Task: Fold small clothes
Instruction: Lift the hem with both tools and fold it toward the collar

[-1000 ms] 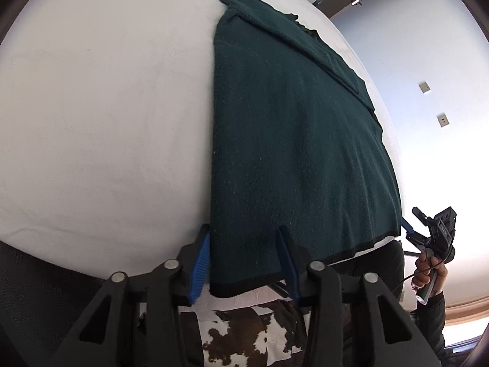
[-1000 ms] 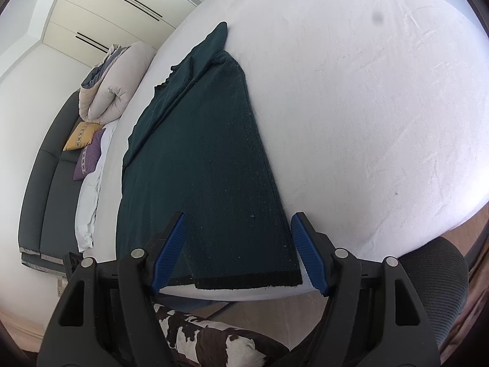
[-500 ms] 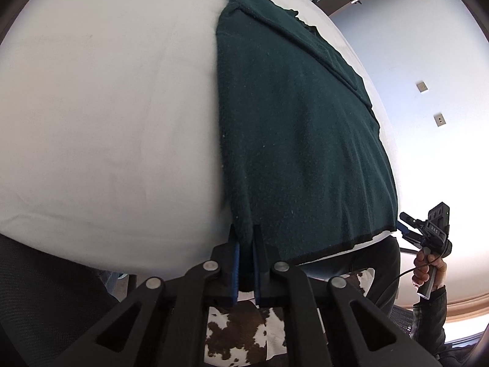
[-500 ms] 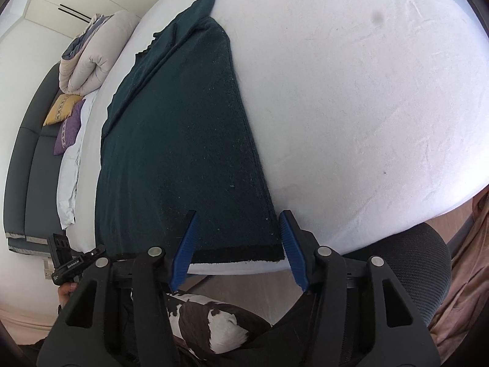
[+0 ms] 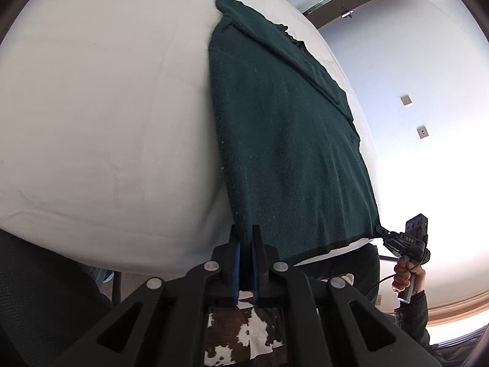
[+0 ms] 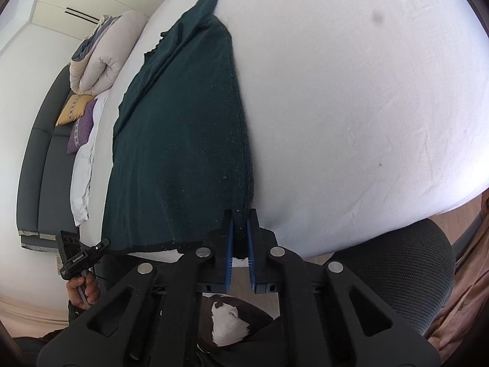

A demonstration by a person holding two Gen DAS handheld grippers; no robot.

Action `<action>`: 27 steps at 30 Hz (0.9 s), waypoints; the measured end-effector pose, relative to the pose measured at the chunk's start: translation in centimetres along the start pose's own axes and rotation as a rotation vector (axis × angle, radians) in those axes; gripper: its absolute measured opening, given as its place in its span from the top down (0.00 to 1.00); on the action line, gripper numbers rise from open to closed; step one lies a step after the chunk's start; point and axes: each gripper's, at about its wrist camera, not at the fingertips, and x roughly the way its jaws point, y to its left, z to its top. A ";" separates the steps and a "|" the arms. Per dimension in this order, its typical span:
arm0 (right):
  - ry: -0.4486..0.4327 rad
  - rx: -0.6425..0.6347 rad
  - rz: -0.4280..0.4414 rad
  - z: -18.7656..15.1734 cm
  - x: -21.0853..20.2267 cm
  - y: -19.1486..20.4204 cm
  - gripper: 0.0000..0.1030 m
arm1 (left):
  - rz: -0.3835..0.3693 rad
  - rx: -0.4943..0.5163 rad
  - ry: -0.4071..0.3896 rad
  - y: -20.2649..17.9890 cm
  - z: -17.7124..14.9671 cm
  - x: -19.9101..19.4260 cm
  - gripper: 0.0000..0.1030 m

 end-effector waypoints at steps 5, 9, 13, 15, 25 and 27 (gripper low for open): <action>-0.074 0.015 0.129 0.3 -2.1 1.0 0.93 | -0.112 -0.052 -0.059 -0.3 0.5 -1.8 0.95; -0.079 -0.009 0.170 0.9 -2.3 2.5 0.93 | -0.195 -0.069 -0.107 -0.9 1.1 -3.2 0.95; -0.106 0.022 0.236 2.0 -2.1 3.1 0.93 | -0.253 -0.089 -0.149 -1.3 2.1 -4.0 0.95; -0.131 0.042 0.270 2.7 -2.3 3.3 0.93 | -0.269 -0.098 -0.168 -1.5 2.9 -4.2 0.95; -0.209 0.032 0.323 9.6 -2.0 7.2 0.93 | -0.358 -0.151 -0.256 -1.5 7.8 -5.1 0.95; -0.223 0.033 0.330 11.7 -1.5 8.1 0.93 | -0.363 -0.150 -0.274 -1.7 9.4 -5.2 0.95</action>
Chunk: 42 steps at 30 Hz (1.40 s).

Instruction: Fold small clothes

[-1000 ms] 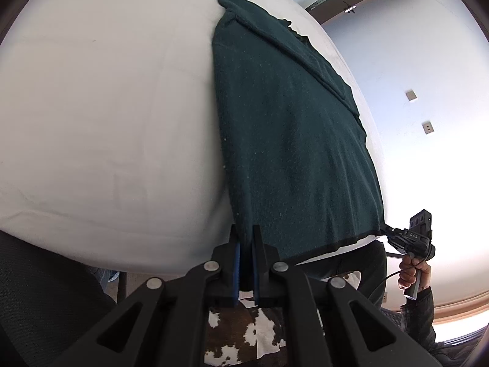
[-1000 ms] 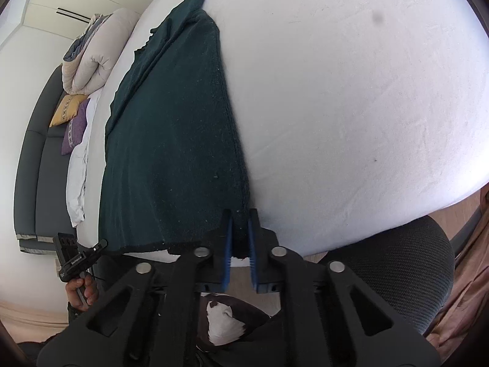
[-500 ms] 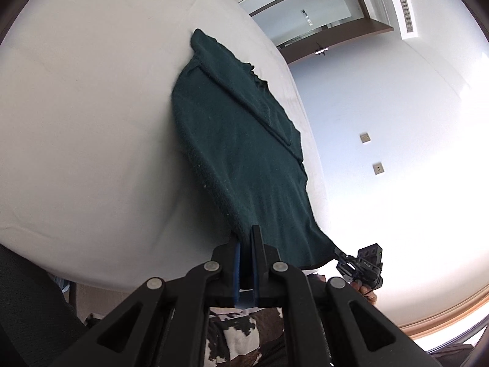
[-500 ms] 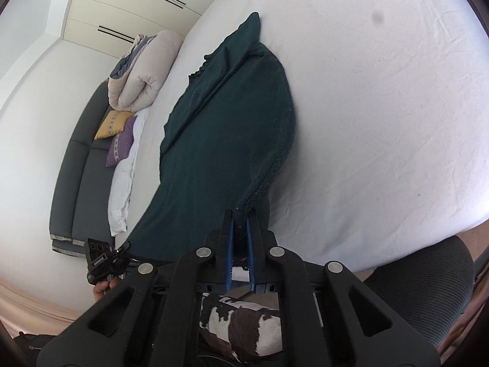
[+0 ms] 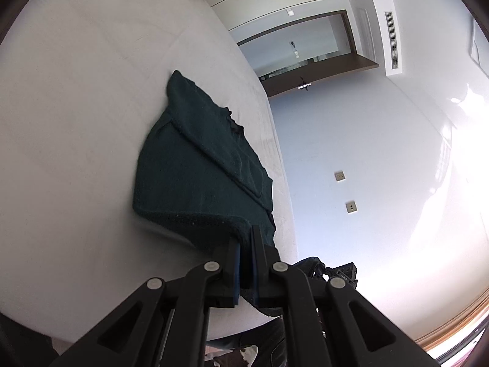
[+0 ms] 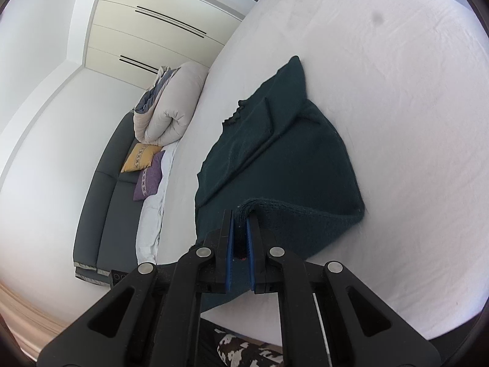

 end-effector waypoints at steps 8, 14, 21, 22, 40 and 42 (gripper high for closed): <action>-0.060 0.008 0.007 8.4 5.9 1.6 0.93 | -0.023 0.008 -0.051 -1.4 7.5 4.0 0.95; -0.092 0.010 -0.036 15.4 11.6 1.8 0.93 | -0.008 -0.012 -0.079 -1.0 14.2 8.4 0.95; -0.140 0.107 -0.118 22.7 18.2 -1.9 0.93 | 0.071 -0.054 -0.087 1.9 20.6 14.3 0.95; -0.144 0.118 -0.139 23.4 19.1 -2.4 0.93 | 0.077 -0.074 -0.083 2.8 21.3 15.2 0.95; -0.225 0.048 -0.286 26.5 23.1 -3.8 0.17 | 0.232 -0.102 -0.129 7.3 20.4 15.8 0.32; -0.220 -0.005 -0.328 25.7 22.0 -2.9 0.19 | 0.282 -0.012 -0.099 5.8 18.8 15.9 0.32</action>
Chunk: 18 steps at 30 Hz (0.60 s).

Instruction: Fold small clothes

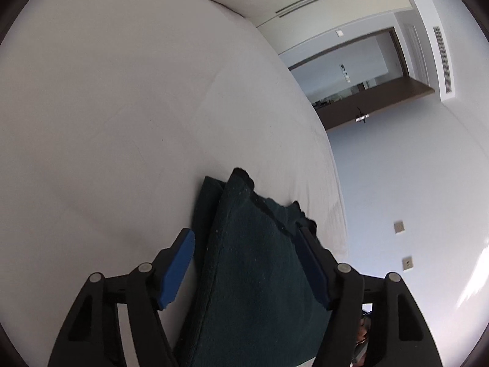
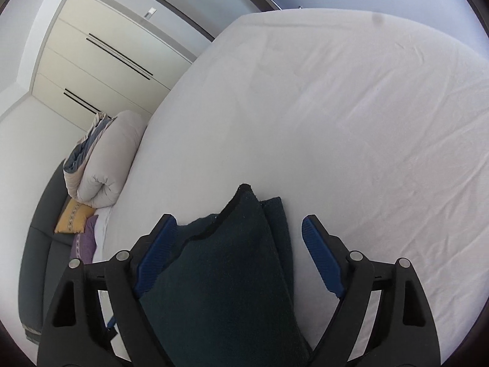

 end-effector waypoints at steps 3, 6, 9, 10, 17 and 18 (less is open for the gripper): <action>0.029 -0.107 -0.067 -1.4 -1.3 1.0 0.28 | 0.054 0.094 0.026 -1.1 -2.5 0.0 0.32; 0.082 -0.231 -0.145 -4.4 -1.8 2.0 0.40 | 0.095 0.141 0.060 -1.1 -4.5 0.5 0.32; 0.109 -0.336 -0.222 -7.4 -1.8 3.2 0.53 | 0.156 0.202 0.055 -0.8 -5.9 0.5 0.32; 0.109 -0.359 -0.245 -8.2 -1.9 3.4 0.55 | 0.159 0.206 0.055 -0.6 -6.3 0.4 0.32; 0.104 -0.340 -0.275 -13.2 -4.6 1.3 0.66 | 0.207 0.256 0.067 0.3 -8.1 -0.2 0.41; 0.111 -0.342 -0.275 -13.2 -4.8 0.4 0.66 | 0.210 0.260 0.065 0.2 -8.1 -0.1 0.45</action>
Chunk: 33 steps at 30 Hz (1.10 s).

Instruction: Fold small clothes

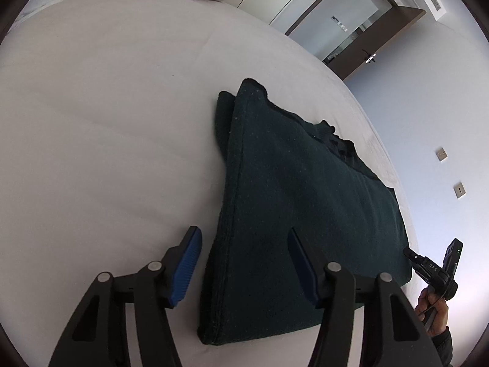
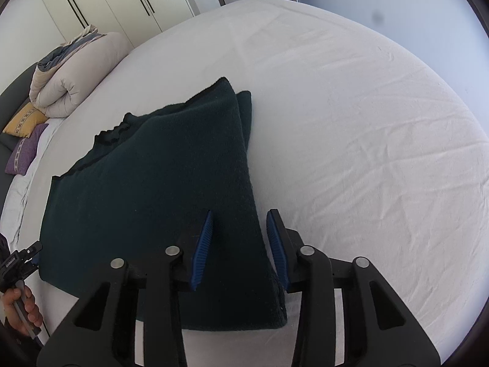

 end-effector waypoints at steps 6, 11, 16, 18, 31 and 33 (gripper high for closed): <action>-0.028 -0.008 -0.016 -0.7 -1.3 -0.6 0.71 | 0.033 0.032 0.011 0.0 -0.7 -0.5 0.67; -0.014 -0.007 -0.025 -1.4 -1.2 -0.9 0.82 | 0.066 0.041 0.003 0.2 -1.4 -0.9 0.85; -0.032 -0.032 -0.039 -1.6 -1.6 -0.8 0.92 | 0.100 0.079 -0.013 -0.4 -1.8 -1.2 0.89; -0.047 -0.047 -0.057 -1.7 -2.1 -0.5 0.94 | 0.105 0.084 -0.019 -0.5 -1.9 -1.4 0.89; -0.088 -0.011 -0.063 -3.4 -4.0 -1.7 0.95 | 0.123 0.120 -0.037 -0.5 -2.8 -2.1 0.92; -0.085 -0.006 -0.061 -3.5 -3.9 -2.0 0.95 | 0.122 0.128 -0.036 -0.5 -3.0 -2.3 0.92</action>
